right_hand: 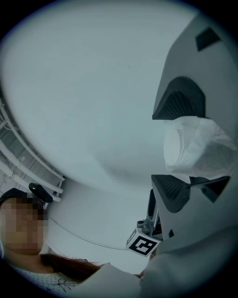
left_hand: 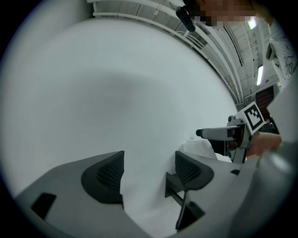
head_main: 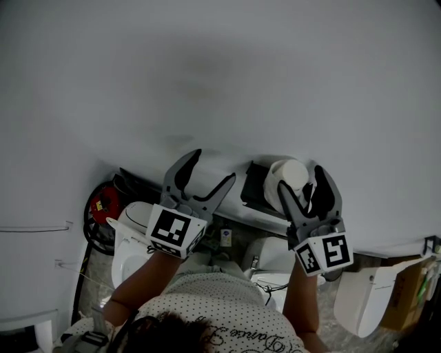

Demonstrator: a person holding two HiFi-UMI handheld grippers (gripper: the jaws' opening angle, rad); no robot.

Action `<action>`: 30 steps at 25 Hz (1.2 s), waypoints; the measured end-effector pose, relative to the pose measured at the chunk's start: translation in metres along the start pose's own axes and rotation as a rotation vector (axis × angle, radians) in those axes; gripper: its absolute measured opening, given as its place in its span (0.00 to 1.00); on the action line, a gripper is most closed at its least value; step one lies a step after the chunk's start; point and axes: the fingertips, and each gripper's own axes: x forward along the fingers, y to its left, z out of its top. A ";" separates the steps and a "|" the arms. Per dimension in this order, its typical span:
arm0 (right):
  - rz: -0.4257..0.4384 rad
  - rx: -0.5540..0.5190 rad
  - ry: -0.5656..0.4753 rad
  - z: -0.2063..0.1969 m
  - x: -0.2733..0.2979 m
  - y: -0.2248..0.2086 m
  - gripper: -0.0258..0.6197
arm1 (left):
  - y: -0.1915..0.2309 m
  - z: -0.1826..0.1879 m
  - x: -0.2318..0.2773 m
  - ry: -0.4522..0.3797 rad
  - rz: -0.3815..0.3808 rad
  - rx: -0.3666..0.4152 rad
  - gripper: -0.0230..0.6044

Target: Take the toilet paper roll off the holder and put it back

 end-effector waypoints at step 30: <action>-0.120 0.025 -0.020 -0.020 -0.055 0.008 0.06 | -0.032 -0.008 -0.010 0.004 -0.107 -0.016 0.05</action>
